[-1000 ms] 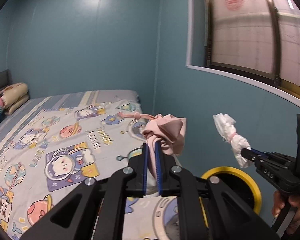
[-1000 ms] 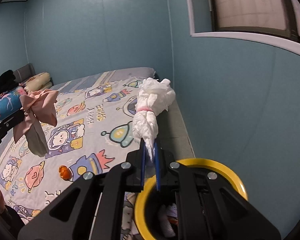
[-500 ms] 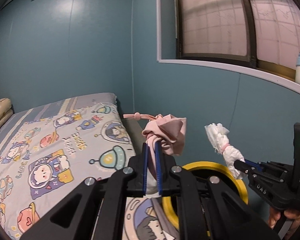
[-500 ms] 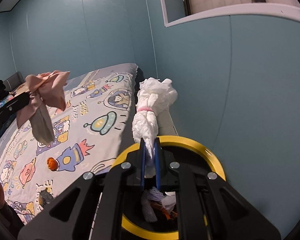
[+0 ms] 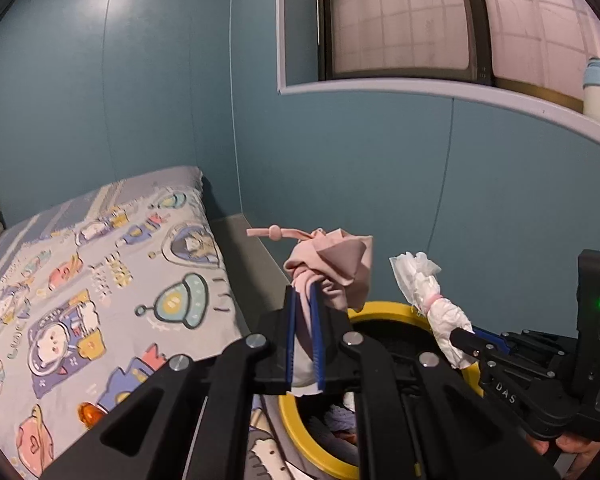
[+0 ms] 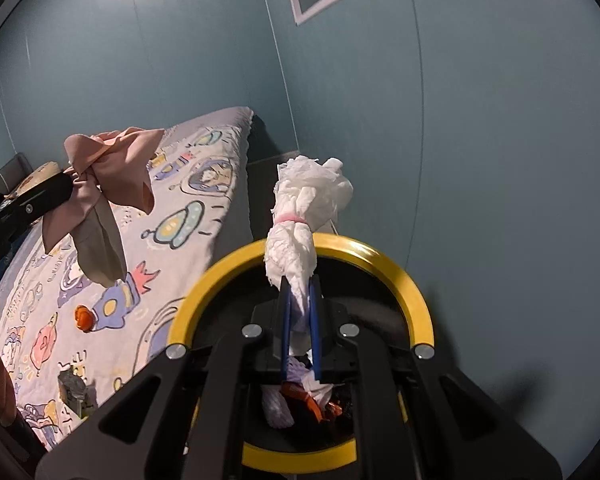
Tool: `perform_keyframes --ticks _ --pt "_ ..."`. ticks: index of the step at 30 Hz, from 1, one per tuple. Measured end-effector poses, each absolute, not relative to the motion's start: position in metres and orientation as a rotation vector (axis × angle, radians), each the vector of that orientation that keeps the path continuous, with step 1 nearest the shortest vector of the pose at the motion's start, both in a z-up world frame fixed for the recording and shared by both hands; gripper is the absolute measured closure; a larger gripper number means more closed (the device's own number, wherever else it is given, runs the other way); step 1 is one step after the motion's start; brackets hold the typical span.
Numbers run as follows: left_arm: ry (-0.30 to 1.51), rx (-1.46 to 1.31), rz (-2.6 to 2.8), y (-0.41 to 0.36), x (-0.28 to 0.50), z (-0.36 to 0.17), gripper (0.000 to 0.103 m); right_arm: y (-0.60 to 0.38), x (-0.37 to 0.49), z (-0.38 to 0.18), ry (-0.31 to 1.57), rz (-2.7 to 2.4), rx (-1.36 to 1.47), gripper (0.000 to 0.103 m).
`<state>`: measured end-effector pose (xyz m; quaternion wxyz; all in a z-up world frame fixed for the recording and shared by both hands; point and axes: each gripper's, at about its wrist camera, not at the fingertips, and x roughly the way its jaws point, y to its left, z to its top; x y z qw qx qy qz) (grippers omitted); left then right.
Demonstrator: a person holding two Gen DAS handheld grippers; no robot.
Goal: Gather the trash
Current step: 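Carry the pink cloth and white tissue over the yellow-rimmed bin, then open both tools to drop the cloth and tissue into the bin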
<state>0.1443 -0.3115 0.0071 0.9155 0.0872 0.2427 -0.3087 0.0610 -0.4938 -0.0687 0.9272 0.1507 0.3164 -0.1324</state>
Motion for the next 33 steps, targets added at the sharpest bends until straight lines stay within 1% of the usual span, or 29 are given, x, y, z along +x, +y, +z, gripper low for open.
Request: perform_keyframes --ticks 11,20,21,23,26,27,30,32,33 --pt "0.561 0.194 -0.640 -0.336 0.154 -0.028 0.096 -0.507 0.062 -0.095 0.714 -0.264 0.341 0.095" --pt "0.572 0.199 -0.662 -0.345 0.158 -0.042 0.095 -0.513 0.062 -0.099 0.723 -0.278 0.345 0.095" --pt "0.572 0.200 -0.661 -0.346 0.159 -0.043 0.092 -0.514 0.063 -0.099 0.725 -0.279 0.346 0.095" --pt "0.572 0.196 -0.661 -0.346 0.160 -0.044 0.091 -0.515 0.064 -0.100 0.732 -0.281 0.347 0.094" --pt "0.571 0.194 -0.657 -0.345 0.161 -0.044 0.084 -0.513 0.067 -0.102 0.740 -0.287 0.344 0.093" --pt "0.570 0.194 -0.656 -0.344 0.162 -0.044 0.079 -0.513 0.069 -0.102 0.743 -0.291 0.343 0.093" --pt "0.569 0.178 -0.647 -0.340 0.162 -0.042 0.061 -0.514 0.069 -0.102 0.743 -0.291 0.354 0.086" --pt "0.569 0.164 -0.641 -0.334 0.165 -0.041 0.060 -0.514 0.069 -0.101 0.738 -0.300 0.354 0.082" --pt "0.570 0.160 -0.638 -0.332 0.166 -0.040 0.057 -0.514 0.069 -0.100 0.737 -0.303 0.354 0.081"
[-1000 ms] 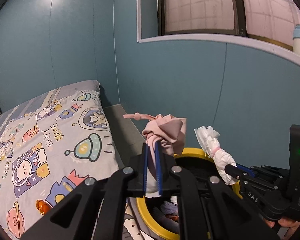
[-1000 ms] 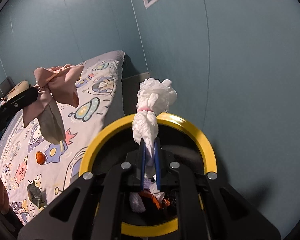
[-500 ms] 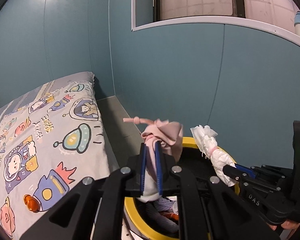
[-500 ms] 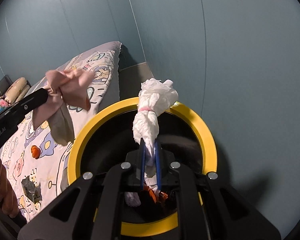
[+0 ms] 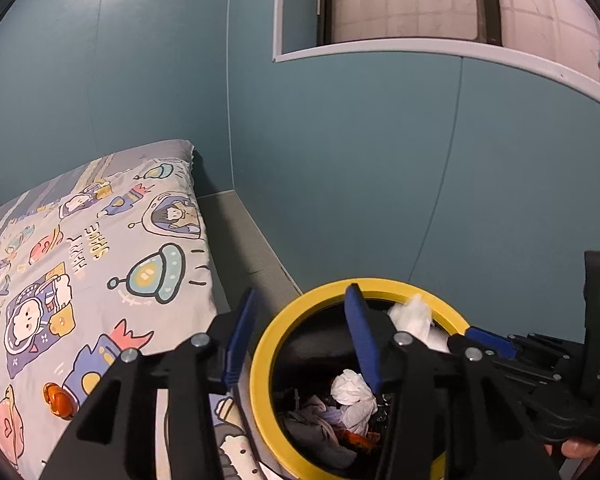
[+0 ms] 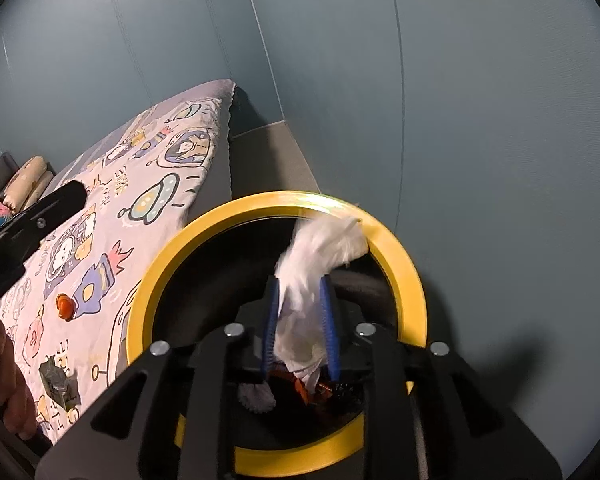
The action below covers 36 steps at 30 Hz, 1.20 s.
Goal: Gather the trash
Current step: 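Open both tools to drop the cloth and tissue into the bin, then move both tools back over the orange peel and snack wrapper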
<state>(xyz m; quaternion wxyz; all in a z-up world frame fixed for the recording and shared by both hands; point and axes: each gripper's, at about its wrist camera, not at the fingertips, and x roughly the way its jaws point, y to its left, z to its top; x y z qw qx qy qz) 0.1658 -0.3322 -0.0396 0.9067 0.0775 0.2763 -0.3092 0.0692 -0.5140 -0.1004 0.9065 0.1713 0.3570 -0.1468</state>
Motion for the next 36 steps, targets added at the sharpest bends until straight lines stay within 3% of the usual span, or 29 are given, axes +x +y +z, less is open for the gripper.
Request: perform_keyframes --ticks 4,13,25,36 --pt "0.583 0.130 -0.625 -0.317 0.172 -0.035 0.045 -0.514 0.067 -0.097 0.725 -0.314 0.364 0.063" --pt "0.582 0.072 -0.520 -0.256 0.187 -0.025 0.027 -0.493 0.067 -0.077 0.688 -0.287 0.347 0.053" --pt "0.593 0.036 -0.307 -0.144 0.225 -0.029 0.026 -0.412 0.081 -0.050 0.660 -0.096 0.278 0.046" --pt "0.657 0.025 -0.127 -0.047 0.258 -0.065 0.023 -0.296 0.105 -0.071 0.733 0.150 0.216 0.045"
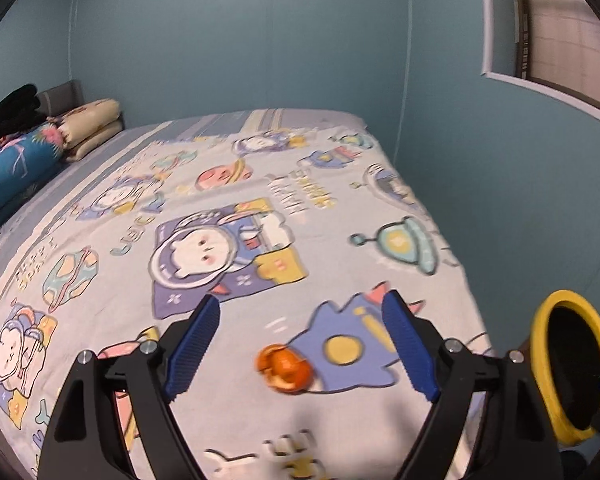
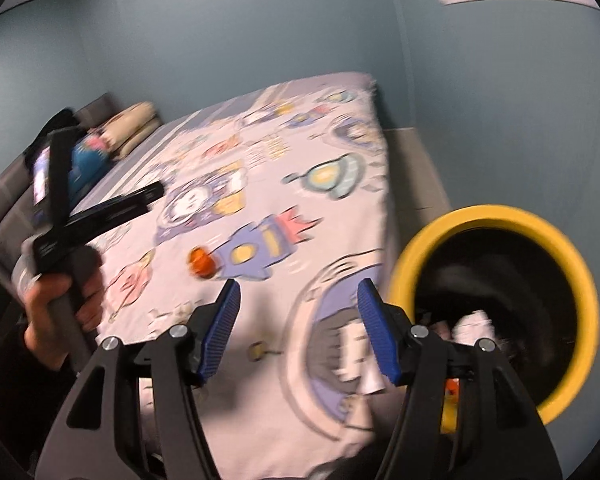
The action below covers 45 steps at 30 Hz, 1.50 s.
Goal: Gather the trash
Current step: 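Move both tools back over the orange peel and snack wrapper, then grasp the orange peel with the left tool while the right tool grasps the snack wrapper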
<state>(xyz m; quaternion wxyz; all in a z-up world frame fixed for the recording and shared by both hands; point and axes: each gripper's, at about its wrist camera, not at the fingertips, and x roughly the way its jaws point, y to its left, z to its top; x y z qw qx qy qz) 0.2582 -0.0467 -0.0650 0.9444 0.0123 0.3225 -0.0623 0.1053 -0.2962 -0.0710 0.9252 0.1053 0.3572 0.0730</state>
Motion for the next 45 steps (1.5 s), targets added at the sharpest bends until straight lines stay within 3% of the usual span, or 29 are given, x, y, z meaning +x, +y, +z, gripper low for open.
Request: perform_keyframes --ticks 26,32,36,42,45 --pt "0.892 -0.037 -0.161 -0.015 0.312 -0.186 0.026 -0.157 0.144 -0.167 0.981 0.382 0.088 0.045" --pt "0.915 -0.015 -0.204 -0.024 0.320 -0.197 0.041 -0.145 0.157 -0.179 1.012 0.365 0.057 0.045" --pt "0.919 -0.011 -0.253 -0.030 0.322 -0.197 0.066 -0.138 0.160 -0.182 1.006 0.362 0.023 0.050" --pt "0.903 0.001 -0.257 -0.034 0.322 -0.197 0.072 -0.133 0.161 -0.191 1.022 0.371 0.005 0.056" --pt "0.900 0.000 -0.263 -0.032 0.321 -0.195 0.079 -0.135 0.163 -0.195 1.035 0.356 -0.014 0.073"
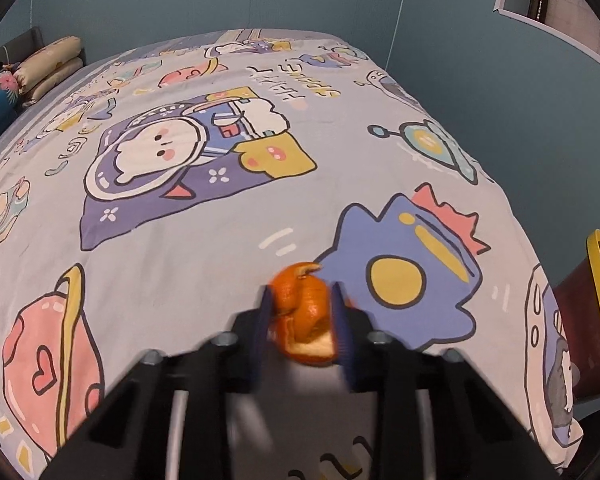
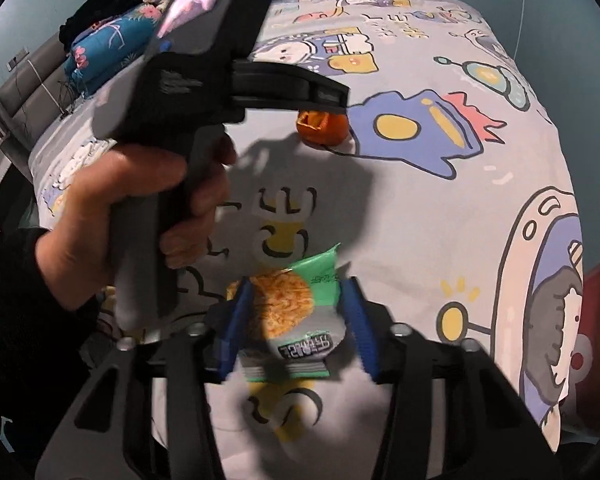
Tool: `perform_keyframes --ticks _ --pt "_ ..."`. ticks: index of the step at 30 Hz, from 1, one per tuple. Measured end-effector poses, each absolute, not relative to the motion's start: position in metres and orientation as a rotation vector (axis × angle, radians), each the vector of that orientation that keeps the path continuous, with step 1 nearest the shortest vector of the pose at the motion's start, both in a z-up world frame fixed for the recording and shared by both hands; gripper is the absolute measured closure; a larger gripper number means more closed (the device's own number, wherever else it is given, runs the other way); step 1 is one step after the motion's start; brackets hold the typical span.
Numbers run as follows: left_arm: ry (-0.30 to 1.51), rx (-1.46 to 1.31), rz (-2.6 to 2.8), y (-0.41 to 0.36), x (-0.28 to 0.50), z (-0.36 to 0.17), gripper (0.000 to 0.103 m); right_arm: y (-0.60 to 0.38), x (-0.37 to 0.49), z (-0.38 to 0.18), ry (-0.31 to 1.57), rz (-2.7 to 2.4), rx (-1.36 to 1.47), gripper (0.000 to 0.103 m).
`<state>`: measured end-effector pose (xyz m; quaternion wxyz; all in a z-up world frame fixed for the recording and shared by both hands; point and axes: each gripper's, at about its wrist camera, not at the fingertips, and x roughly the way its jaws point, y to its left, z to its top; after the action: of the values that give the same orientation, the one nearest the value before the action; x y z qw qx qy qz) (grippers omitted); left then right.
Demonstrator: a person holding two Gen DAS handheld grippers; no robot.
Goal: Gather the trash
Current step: 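Grasp the orange peel with the left tool while the right tool grasps the snack wrapper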
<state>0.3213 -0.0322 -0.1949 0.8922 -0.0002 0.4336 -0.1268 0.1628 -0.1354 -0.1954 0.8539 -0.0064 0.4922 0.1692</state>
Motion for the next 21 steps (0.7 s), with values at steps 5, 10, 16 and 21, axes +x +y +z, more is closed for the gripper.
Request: perform_keyframes --ticks 5,10,16,21 --pt "0.902 -0.011 -0.268 -0.031 0.321 -0.193 0.093 -0.138 0.160 -0.203 1.064 0.347 -0.029 0.094" --pt "0.917 -0.017 -0.278 -0.033 0.319 -0.196 0.093 -0.139 0.160 -0.205 1.079 0.358 -0.009 0.103" --pt "0.920 -0.034 -0.290 -0.030 0.317 -0.195 0.094 -0.152 0.164 -0.200 1.089 0.347 0.074 0.103" --pt "0.912 -0.072 -0.300 -0.021 0.314 -0.186 0.094 -0.162 0.162 -0.187 1.049 0.344 0.112 0.103"
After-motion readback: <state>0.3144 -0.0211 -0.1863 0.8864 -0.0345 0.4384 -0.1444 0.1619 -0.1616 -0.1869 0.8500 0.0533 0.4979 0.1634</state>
